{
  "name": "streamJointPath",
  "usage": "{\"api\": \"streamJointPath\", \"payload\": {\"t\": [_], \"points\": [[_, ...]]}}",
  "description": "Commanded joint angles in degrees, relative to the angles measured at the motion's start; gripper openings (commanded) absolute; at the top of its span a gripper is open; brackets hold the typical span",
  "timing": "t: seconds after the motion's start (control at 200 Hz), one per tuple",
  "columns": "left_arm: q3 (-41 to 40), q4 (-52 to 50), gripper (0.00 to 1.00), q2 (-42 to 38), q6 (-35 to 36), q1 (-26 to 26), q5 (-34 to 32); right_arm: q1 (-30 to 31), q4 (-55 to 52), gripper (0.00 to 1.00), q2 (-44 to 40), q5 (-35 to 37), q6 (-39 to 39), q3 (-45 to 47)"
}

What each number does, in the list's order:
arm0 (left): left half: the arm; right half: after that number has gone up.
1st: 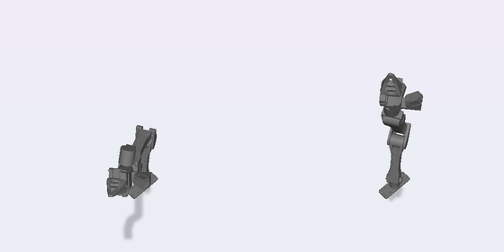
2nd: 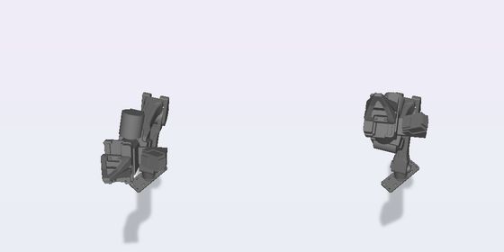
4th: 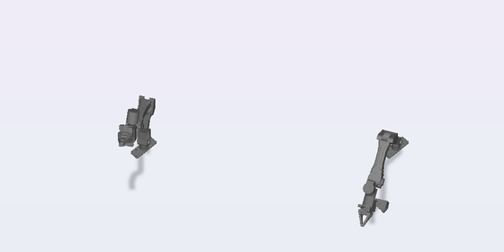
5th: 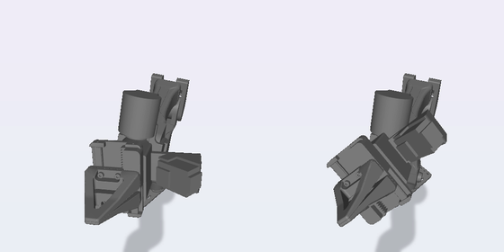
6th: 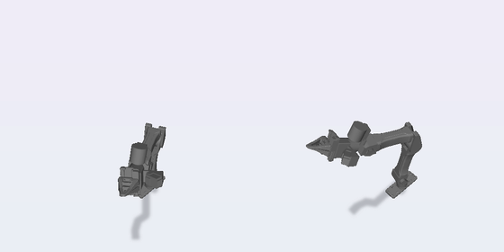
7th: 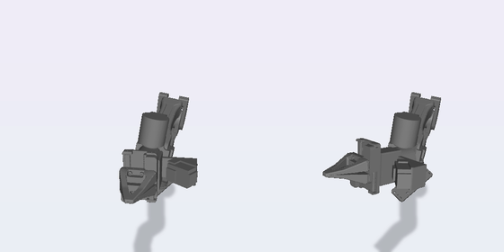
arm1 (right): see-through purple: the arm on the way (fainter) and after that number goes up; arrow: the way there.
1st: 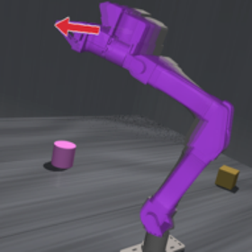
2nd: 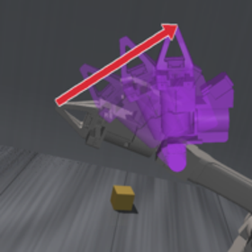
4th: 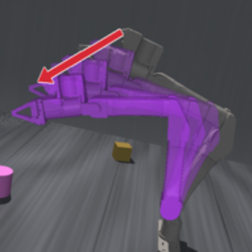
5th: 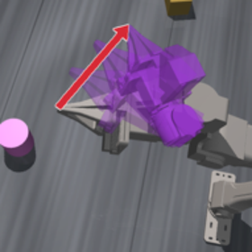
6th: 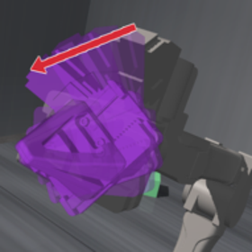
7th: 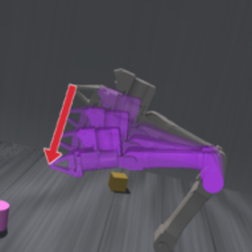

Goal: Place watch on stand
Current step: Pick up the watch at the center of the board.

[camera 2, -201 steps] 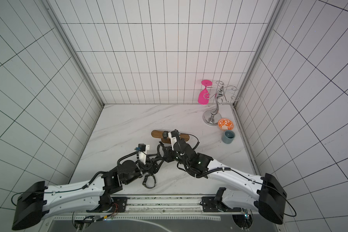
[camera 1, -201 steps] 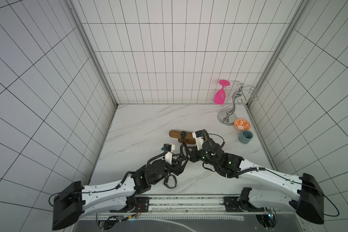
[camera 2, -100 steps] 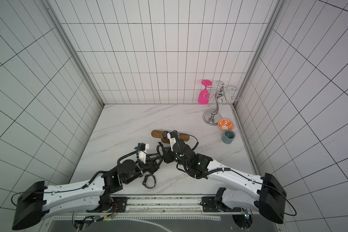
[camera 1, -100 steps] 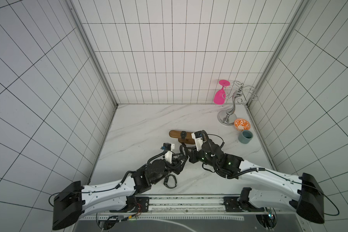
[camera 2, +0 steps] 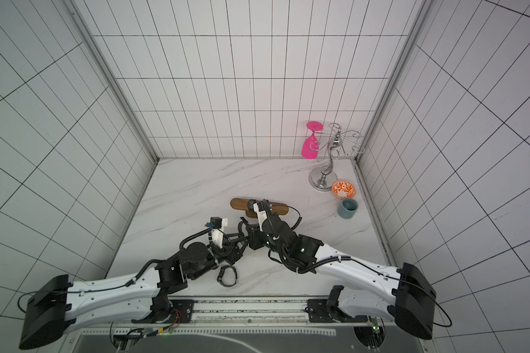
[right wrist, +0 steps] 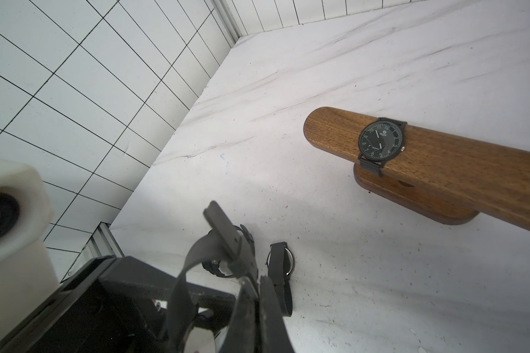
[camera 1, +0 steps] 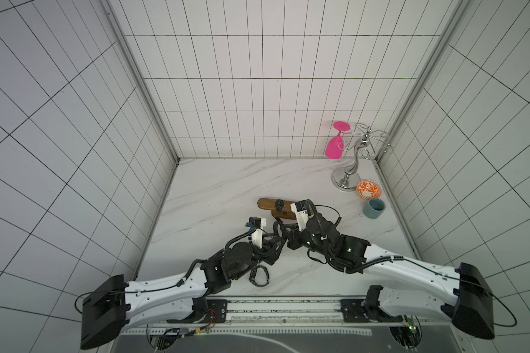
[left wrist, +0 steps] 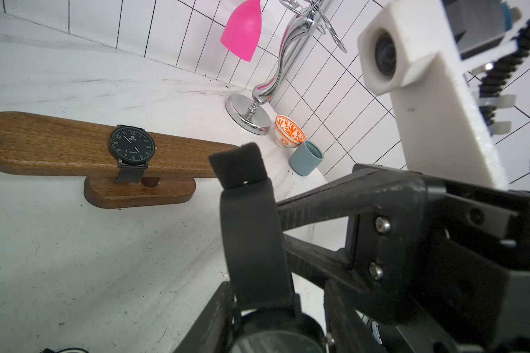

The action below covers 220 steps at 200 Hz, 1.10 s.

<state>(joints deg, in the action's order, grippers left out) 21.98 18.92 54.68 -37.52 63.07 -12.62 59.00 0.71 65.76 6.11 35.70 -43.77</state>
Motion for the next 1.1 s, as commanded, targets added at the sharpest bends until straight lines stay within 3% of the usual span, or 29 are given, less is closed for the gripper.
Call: {"api": "streamJointPath", "payload": {"t": [0.0,0.275,0.855,1.049,1.094], "points": [[1.58,-0.51,0.45,0.15,-0.34,0.16,-0.54,0.62,1.15,0.00,-1.27,1.49,-0.06,-6.03],[1.76,-1.27,0.48,0.48,0.29,0.21,0.90,0.60,1.11,0.00,-1.95,2.33,0.51,-6.02],[1.81,-0.93,0.35,-1.45,0.60,0.21,0.68,0.72,1.83,0.00,-0.92,1.56,1.55,-4.82],[2.03,-2.74,0.33,-1.55,0.79,0.19,-2.98,0.62,1.17,0.00,-0.52,1.77,2.01,-4.59],[2.36,-3.72,0.33,-1.99,1.20,0.19,-4.16,0.54,0.51,0.07,-0.75,2.10,1.60,-4.74]]}}
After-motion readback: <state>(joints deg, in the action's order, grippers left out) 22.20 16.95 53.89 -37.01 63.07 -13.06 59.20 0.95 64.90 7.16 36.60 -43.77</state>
